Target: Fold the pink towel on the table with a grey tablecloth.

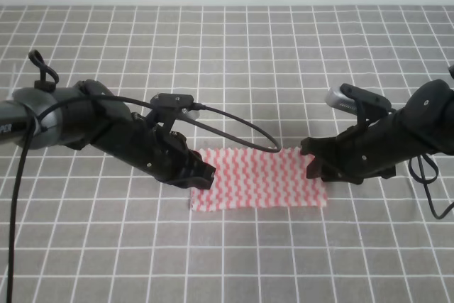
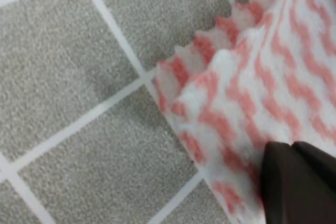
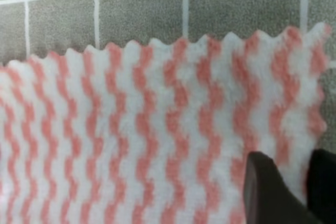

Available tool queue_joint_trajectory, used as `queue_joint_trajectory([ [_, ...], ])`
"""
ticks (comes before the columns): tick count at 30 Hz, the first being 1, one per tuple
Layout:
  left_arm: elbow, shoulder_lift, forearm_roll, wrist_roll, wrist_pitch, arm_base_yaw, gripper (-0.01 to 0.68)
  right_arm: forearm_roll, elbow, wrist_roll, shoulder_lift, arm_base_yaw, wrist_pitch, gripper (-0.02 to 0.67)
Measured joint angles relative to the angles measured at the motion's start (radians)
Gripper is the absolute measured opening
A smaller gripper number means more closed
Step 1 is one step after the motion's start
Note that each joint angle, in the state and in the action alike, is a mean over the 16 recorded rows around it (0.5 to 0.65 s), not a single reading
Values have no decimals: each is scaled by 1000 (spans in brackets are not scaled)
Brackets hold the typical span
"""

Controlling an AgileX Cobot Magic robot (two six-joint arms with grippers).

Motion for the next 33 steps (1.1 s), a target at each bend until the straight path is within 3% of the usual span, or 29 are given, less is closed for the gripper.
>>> queue_joint_trajectory([
  [8,1,0,1,0,2,0,5,2,-2,-5,16,-1,11,146],
  [24,0,0,2,0,8,0,5,0,-24,-5,2,-2,50,-11],
  [33,0,0,2,0,14,0,5,46,-70,-31,-20,-1,75,-15],
])
